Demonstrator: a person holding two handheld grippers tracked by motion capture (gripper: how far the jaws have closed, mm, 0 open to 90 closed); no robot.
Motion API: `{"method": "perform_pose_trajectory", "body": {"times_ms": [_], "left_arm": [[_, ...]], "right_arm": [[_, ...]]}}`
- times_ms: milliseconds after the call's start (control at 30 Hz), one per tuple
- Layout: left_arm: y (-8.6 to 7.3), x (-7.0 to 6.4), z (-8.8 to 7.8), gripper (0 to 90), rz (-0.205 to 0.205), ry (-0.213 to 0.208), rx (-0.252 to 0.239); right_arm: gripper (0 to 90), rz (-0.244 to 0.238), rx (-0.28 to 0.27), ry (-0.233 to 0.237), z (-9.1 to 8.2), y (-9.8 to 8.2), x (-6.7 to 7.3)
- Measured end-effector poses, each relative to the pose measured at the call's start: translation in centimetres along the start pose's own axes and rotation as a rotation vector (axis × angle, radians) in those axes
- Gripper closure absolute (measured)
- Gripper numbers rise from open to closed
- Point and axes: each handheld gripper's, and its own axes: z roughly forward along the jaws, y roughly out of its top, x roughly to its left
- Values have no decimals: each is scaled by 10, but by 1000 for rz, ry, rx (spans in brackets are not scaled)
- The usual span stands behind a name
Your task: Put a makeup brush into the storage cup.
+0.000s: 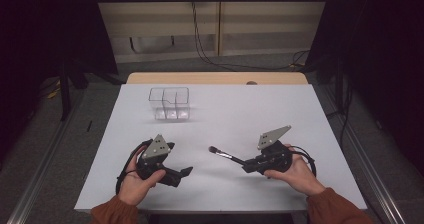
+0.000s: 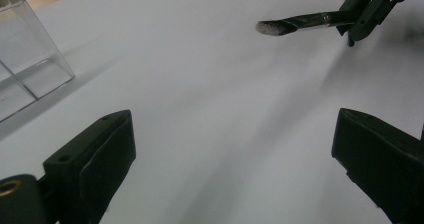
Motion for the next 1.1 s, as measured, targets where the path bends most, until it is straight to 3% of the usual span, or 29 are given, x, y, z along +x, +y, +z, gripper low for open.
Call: {"method": "perform_pose_trajectory", "body": {"times_ms": [367, 1100], "left_arm": [[-2, -2, -1, 39, -1, 8, -22], [-2, -2, 1, 40, 2, -5, -23]], "right_arm": [[800, 24, -81, 8, 5, -4, 4], [801, 2, -239, -62, 6, -8, 7]]}}
